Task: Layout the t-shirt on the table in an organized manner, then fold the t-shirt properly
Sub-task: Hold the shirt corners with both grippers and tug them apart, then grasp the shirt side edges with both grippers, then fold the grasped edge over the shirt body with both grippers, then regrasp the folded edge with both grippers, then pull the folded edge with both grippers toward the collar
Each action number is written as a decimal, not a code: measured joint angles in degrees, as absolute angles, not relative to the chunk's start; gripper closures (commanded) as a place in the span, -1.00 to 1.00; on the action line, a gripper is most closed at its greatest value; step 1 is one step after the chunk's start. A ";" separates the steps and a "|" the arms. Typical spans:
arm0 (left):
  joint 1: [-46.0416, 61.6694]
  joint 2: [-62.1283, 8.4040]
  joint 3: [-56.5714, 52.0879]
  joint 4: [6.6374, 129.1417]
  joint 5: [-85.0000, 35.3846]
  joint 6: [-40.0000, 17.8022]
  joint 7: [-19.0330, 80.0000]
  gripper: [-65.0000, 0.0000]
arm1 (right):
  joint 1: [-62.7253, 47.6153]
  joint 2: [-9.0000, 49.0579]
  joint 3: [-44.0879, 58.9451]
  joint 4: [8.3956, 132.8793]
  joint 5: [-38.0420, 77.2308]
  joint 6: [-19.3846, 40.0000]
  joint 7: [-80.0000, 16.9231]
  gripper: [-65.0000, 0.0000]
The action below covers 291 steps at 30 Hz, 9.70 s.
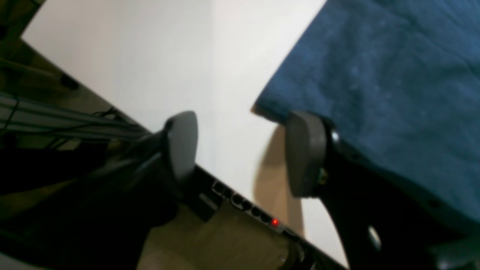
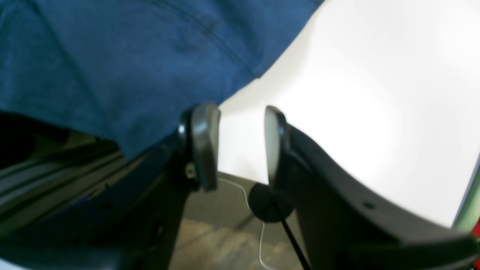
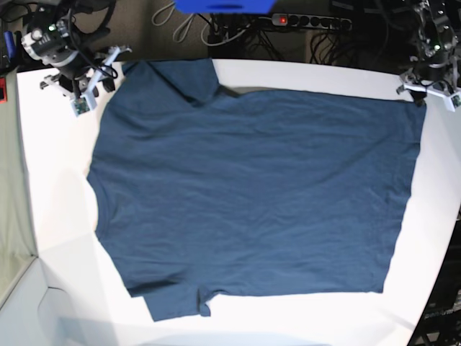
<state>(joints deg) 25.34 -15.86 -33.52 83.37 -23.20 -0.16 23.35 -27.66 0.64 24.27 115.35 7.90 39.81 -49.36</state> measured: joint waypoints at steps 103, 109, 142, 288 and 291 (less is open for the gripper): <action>16.38 -16.49 -29.15 90.24 -23.77 -0.19 23.42 1.00 | -14.22 2.24 19.44 111.07 7.73 39.83 -49.93 1.00; 12.75 -16.16 -29.23 89.82 -23.66 -0.12 23.94 1.00 | -11.88 3.18 19.46 110.87 7.70 39.83 -50.15 1.00; -1.58 -15.53 -28.95 75.57 -23.05 -0.16 23.77 1.00 | 5.61 5.58 19.00 91.15 7.73 39.83 -49.91 1.00; -3.38 -19.35 -18.33 61.56 -23.42 -0.25 20.49 0.45 | 4.03 8.12 22.28 83.90 7.29 39.83 -44.93 -0.41; -3.38 -19.35 -18.33 61.54 -23.42 -0.27 20.49 0.45 | 3.44 8.10 22.28 83.59 7.31 39.83 -44.29 -0.41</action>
<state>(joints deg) -3.38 -19.35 -18.33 61.54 -23.42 -0.27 20.49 3.44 8.10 22.28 83.59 7.31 39.83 -44.29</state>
